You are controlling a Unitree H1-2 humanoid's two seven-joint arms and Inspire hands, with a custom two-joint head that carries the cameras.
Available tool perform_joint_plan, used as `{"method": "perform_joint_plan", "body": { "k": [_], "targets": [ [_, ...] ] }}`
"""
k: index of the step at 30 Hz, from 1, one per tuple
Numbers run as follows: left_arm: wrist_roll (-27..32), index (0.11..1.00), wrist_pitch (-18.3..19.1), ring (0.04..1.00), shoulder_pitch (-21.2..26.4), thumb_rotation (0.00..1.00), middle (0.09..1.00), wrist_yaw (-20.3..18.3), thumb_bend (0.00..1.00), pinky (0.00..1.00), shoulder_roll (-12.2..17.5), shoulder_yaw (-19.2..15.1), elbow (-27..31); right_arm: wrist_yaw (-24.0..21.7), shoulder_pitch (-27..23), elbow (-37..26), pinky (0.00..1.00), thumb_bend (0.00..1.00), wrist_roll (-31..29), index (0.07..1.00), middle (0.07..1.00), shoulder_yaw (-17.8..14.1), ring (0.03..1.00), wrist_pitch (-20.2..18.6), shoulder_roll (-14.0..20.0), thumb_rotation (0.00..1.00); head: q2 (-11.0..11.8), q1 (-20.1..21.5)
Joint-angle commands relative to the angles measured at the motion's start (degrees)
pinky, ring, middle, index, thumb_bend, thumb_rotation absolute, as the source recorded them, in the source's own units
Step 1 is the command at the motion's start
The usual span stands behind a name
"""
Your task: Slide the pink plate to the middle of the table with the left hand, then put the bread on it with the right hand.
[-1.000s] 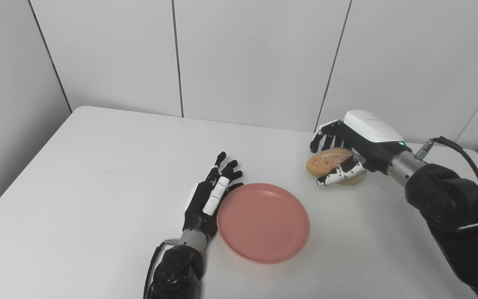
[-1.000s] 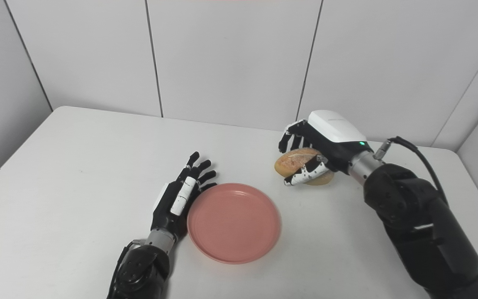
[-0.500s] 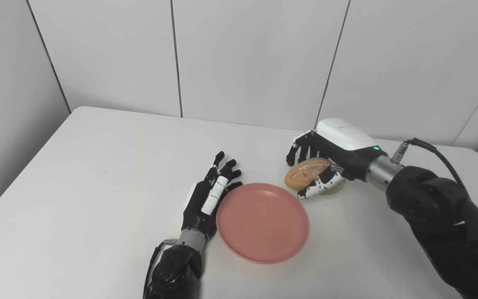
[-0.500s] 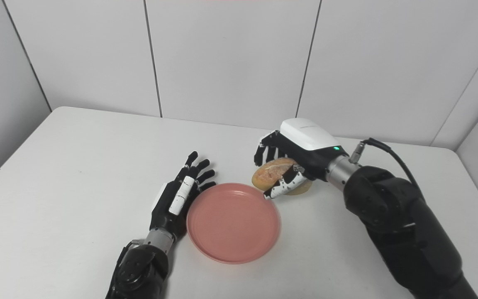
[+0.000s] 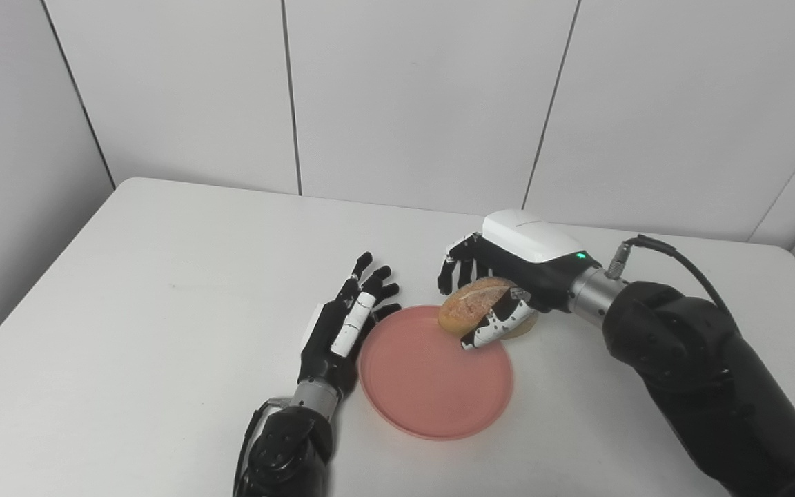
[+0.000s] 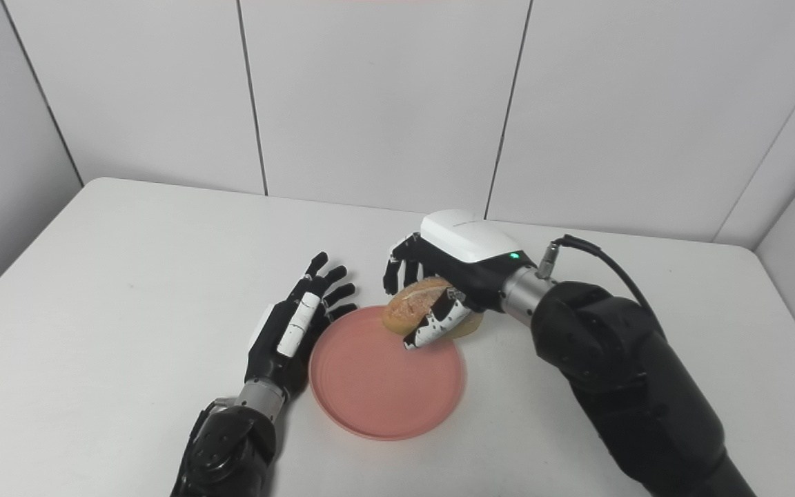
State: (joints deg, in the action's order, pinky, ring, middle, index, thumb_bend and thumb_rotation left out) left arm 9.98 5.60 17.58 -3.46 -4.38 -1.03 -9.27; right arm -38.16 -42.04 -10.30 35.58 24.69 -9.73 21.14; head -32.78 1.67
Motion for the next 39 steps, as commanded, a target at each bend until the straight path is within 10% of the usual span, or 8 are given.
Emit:
{"method": "perform_joint_plan", "body": {
  "k": [1,39],
  "targets": [
    [0.0,0.956,1.8,0.855,-0.7,0.72,0.912,0.3,0.91,0.79,0.1,-0.1,0.5,0.4,-2.6,-0.9,0.28,0.53,0.6,0.503,0.452,-0.2,0.359,0.4,-0.7,0.0,0.0,-0.2],
    [0.4,0.94,1.5,0.866,-0.7,0.71,0.9,0.4,0.89,0.78,-0.8,-0.3,0.5,0.3,-2.0,10.9,0.32,0.53,-0.7,0.498,0.466,6.0,0.39,5.7,-5.3,0.0,-0.1,-1.8]
  ]
}}
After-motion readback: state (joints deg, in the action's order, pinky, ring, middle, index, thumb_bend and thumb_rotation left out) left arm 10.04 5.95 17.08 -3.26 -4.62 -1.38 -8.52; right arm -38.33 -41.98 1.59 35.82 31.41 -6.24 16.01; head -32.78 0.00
